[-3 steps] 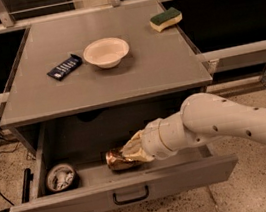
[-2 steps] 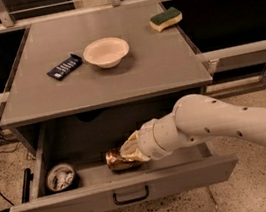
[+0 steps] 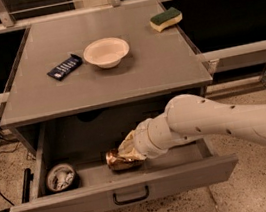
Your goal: Pick orange can from top drawer and place on counter
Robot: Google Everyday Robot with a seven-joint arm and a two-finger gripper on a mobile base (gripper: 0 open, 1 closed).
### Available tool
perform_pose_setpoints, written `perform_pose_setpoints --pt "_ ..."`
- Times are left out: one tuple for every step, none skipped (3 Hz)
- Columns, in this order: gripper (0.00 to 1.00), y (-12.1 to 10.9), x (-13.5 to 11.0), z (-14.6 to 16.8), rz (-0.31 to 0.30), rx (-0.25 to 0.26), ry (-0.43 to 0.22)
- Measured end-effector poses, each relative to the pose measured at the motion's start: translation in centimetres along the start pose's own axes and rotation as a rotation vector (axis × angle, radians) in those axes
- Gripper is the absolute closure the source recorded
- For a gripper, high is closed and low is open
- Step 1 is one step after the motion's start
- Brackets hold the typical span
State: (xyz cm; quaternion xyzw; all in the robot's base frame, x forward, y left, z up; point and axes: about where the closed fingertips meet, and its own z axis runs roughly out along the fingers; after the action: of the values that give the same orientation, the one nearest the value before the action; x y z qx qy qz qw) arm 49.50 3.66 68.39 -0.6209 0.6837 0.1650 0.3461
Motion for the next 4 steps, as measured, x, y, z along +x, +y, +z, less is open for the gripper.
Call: perform_pose_setpoints --pt "0.35 -0.1 0.1 0.4 -0.005 -0.003 0.01" --pt "0.01 -0.2 0.3 0.8 -0.007 -0.01 0.019" --pt "0.11 -0.2 0.3 0.9 -0.006 -0.011 0.02" --pt "0.13 -0.2 0.4 1.5 -0.005 -0.013 0.022"
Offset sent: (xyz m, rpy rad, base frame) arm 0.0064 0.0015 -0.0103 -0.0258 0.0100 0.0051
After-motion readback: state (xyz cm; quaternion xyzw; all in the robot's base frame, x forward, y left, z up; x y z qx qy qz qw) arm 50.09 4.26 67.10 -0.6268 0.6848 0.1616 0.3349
